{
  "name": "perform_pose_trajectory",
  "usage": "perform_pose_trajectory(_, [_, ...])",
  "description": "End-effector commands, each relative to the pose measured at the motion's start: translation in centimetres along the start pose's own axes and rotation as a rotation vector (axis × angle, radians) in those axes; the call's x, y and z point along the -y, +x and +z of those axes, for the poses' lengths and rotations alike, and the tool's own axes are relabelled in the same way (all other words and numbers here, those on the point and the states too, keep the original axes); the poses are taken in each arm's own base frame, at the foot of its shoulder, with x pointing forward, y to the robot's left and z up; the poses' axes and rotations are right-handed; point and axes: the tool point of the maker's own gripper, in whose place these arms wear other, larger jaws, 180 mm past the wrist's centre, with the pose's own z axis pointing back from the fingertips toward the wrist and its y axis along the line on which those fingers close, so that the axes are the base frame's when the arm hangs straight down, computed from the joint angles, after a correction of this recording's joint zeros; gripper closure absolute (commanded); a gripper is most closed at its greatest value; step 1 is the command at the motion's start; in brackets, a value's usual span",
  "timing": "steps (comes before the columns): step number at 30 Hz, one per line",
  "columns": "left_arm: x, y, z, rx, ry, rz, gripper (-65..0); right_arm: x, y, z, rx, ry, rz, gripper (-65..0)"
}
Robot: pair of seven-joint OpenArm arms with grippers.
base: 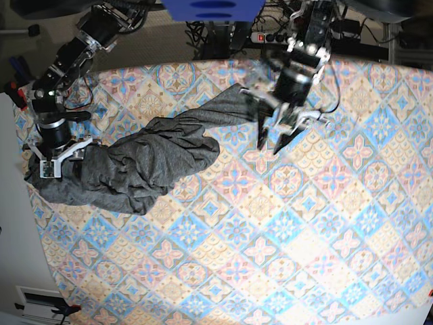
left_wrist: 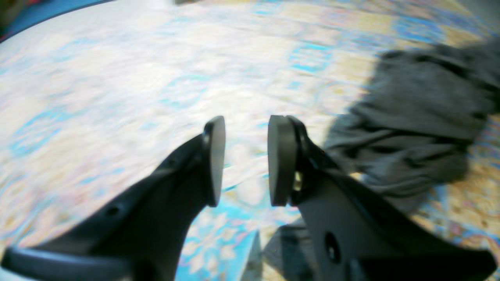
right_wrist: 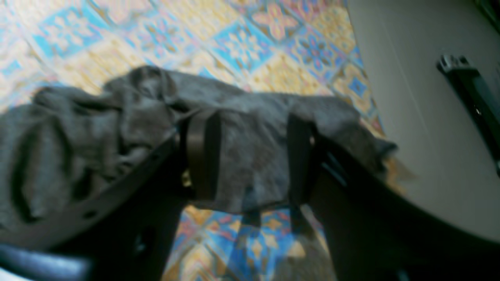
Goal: Layout the t-shirt on the table in an organized manner, then fold the t-shirt properly
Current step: 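Reach the left gripper into the shirt bunch and grasp fabric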
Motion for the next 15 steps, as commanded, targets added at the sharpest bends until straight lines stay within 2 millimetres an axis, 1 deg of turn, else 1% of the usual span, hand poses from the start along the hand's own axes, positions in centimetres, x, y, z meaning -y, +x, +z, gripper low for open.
perform_pose_trajectory(1, [0.1, 2.9, -1.2, 0.074, -0.008, -0.008, -18.6, 0.0, 0.3, 0.5, 0.018, -0.001, 0.008, -26.6])
perform_pose_trajectory(3, [1.7, 3.7, -3.0, 0.019, -0.066, -0.032, -18.7, -0.8, -0.7, 0.6, -0.001, 0.011, -0.015, -26.6])
perform_pose_trajectory(4, [2.3, 3.9, -3.6, -0.007, -0.089, -0.05, -18.7, -1.0, -0.8, 0.7, -0.002, 0.013, -0.021, -26.6])
perform_pose_trajectory(6, [3.1, 4.4, -4.6, -0.046, -0.117, -0.082, -18.7, -1.5, -1.1, 0.7, -0.007, 0.018, -0.038, -26.6])
perform_pose_trajectory(8, [4.2, 4.2, -5.6, -0.091, -0.161, -0.097, -19.2, -2.1, -1.7, 0.8, -0.016, 0.024, -0.06, -26.6])
perform_pose_trajectory(10, [5.4, 4.2, -6.5, -0.138, -0.219, -0.111, -23.5, -2.6, -2.6, 1.2, -0.037, 0.031, -0.071, -26.6])
perform_pose_trajectory(11, [5.8, 3.7, -7.0, -0.184, -0.249, -0.115, -25.6, -2.8, -2.9, 1.3, -0.044, 0.034, -0.076, -26.6])
perform_pose_trajectory(12, [5.7, 3.5, -7.5, -0.217, -0.256, -0.113, -26.8, -3.0, -3.1, 1.3, -0.047, 0.036, -0.082, -26.6])
perform_pose_trajectory(15, [5.8, 3.7, -9.2, -0.286, -0.282, -0.09, -26.6, -3.4, -3.2, 1.3, -0.047, 0.038, -0.099, -26.6])
